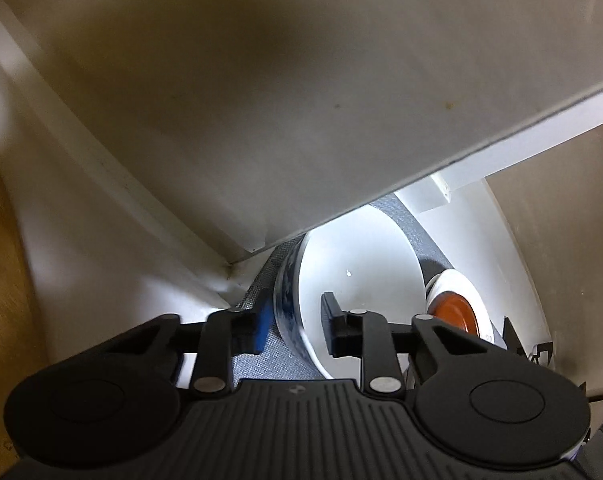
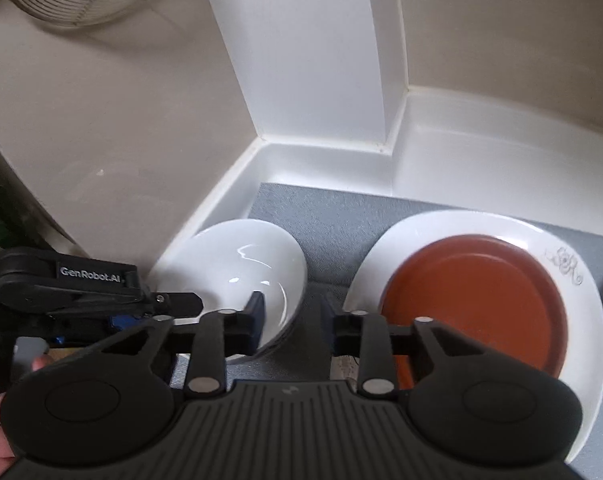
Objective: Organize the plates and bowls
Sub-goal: 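Close both grippers on the rim of the plain white bowl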
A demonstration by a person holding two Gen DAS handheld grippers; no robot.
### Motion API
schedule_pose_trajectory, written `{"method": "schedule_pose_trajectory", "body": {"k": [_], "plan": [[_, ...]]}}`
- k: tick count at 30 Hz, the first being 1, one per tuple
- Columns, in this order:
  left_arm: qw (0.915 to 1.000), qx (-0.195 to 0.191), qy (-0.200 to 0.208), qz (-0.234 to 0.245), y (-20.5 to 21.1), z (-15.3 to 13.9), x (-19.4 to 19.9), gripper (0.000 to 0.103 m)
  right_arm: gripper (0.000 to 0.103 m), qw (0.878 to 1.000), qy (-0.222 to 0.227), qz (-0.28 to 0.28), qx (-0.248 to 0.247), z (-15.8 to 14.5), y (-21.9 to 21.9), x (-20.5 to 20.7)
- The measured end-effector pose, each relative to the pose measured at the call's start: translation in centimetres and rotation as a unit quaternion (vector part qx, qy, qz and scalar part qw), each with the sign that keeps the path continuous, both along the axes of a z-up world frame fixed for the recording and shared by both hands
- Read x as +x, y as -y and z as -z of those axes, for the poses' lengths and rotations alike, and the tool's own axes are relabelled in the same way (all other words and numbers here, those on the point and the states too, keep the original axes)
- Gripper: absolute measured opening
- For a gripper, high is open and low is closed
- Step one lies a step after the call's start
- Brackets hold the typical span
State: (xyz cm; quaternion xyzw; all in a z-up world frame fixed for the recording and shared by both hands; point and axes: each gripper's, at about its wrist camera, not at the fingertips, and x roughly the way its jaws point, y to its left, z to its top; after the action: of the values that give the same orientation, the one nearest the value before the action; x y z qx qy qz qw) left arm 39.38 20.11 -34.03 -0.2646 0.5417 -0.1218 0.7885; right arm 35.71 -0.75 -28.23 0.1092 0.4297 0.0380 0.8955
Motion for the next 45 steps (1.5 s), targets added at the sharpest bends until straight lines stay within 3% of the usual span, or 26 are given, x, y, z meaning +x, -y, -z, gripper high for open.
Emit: {"method": "schedule_pose_trajectory", "body": {"k": [5,7,17,22,25,29,32,37,45], "plan": [[0.9994,0.033,0.001,0.009,1.3,0.0,0.0,0.016,0.028,1.000,-0.017,-0.011,-0.007,1.5,-0.5,0.8],[0.9989,0.045,0.003,0.016,1.8,-0.5,-0.1,0.016,0.017,1.000,-0.019,-0.014,0.005,1.9,-0.5,1.0],[0.9938,0.091,-0.010,0.063,2.8,-1.6,-3.5,0.019,0.011,0.998,-0.056,-0.022,0.001,1.3,-0.8,-0.5],[0.9967,0.069,-0.014,0.040,1.9,-1.0,-3.6,0.019,0.011,0.998,-0.057,-0.029,0.000,1.4,-0.7,0.0],[0.9947,0.093,0.022,0.036,1.2,-2.3,-3.6,0.019,0.012,0.998,-0.055,-0.027,-0.005,1.2,-0.9,0.3],[0.9957,0.081,0.034,0.028,0.5,-2.6,-2.5,0.019,0.016,0.998,-0.054,-0.030,-0.005,1.2,-1.1,0.7],[0.9951,0.088,0.023,0.040,0.4,-2.6,-2.2,0.012,0.016,0.998,-0.057,-0.023,0.000,1.1,-1.0,0.6],[0.9877,0.121,0.067,0.072,1.1,-4.5,-3.9,0.012,0.016,0.997,-0.065,-0.029,-0.006,0.6,-1.1,-0.3],[0.9934,0.086,0.009,0.075,0.3,-1.3,-2.1,0.014,0.018,0.997,-0.072,-0.034,-0.003,1.3,-1.0,0.4]]}}
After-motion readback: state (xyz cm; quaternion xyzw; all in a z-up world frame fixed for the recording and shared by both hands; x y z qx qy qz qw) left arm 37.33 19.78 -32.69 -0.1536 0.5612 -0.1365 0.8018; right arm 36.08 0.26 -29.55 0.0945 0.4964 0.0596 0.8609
